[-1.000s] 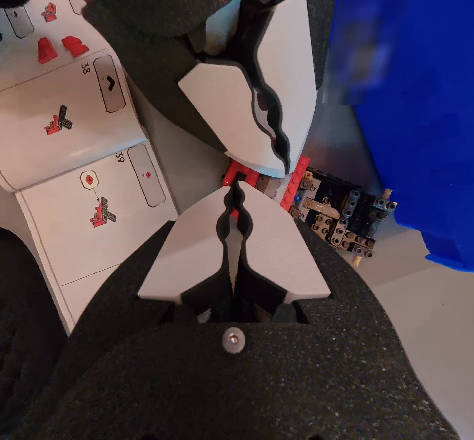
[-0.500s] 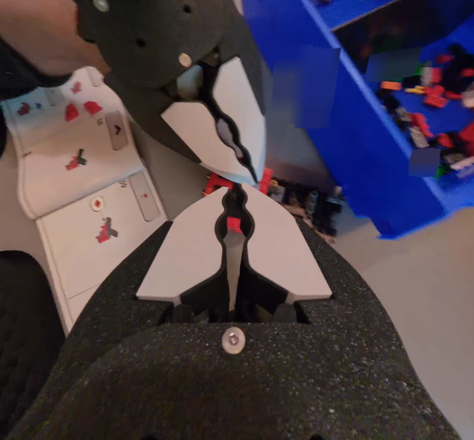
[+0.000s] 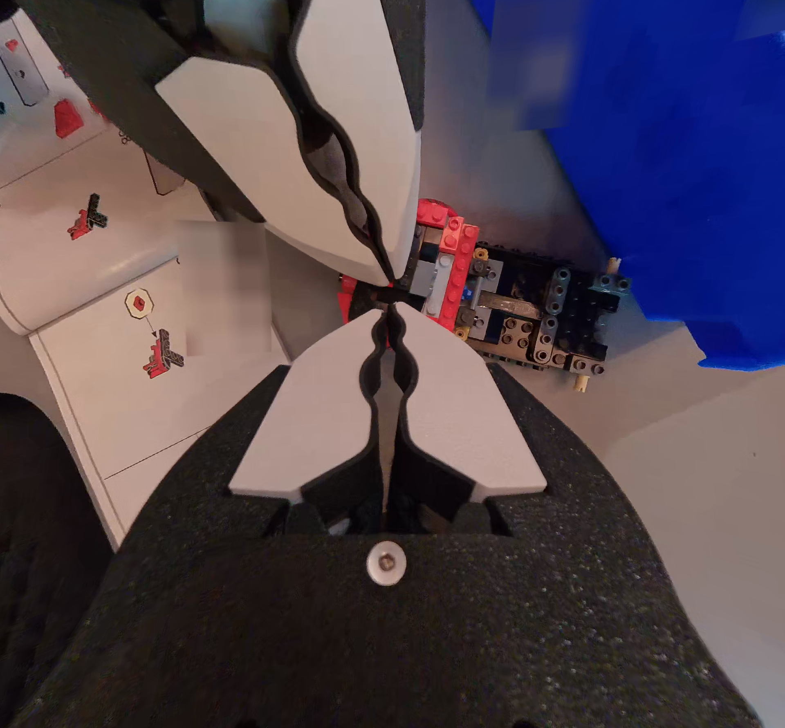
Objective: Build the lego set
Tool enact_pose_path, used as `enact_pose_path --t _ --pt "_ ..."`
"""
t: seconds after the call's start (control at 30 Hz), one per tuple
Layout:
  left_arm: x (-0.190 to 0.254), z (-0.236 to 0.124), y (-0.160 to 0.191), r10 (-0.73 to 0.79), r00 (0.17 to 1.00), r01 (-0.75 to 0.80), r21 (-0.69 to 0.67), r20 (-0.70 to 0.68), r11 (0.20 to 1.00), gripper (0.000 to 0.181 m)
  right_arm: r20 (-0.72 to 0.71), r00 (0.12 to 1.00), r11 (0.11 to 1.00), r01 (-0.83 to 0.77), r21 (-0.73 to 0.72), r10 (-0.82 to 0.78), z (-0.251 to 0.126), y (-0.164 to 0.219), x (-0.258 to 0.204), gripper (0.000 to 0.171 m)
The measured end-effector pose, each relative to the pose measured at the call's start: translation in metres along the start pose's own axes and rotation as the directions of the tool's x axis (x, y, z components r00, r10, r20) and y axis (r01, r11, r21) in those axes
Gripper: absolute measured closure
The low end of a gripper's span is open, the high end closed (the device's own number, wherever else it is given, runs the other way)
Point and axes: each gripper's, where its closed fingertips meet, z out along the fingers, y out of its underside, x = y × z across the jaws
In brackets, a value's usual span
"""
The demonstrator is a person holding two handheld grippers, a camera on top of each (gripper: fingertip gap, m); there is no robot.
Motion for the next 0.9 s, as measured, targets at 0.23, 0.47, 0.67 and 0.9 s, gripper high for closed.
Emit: enact_pose_path --t 0.23,0.47,0.67,0.9 --pt "0.000 0.000 0.001 -0.025 1.000 0.025 0.014 -0.019 1.000 0.181 -0.015 1.000 1.000 0.003 -0.010 -0.004 0.000 0.000 0.001 0.171" --pt "-0.001 0.001 0.000 -0.006 1.000 0.006 0.022 0.007 1.000 0.181 -0.049 0.999 0.999 0.015 -0.035 -0.017 0.000 0.000 0.001 0.171" --pt "-0.002 0.001 0.000 0.001 1.000 -0.002 0.033 0.028 0.999 0.181 -0.064 0.998 1.000 0.010 -0.010 -0.011 0.001 0.000 0.001 0.171" --pt "-0.007 -0.021 -0.019 -0.032 0.999 0.028 0.143 0.027 0.989 0.181 -0.015 0.997 0.988 -0.074 0.133 0.077 -0.009 -0.006 0.002 0.149"
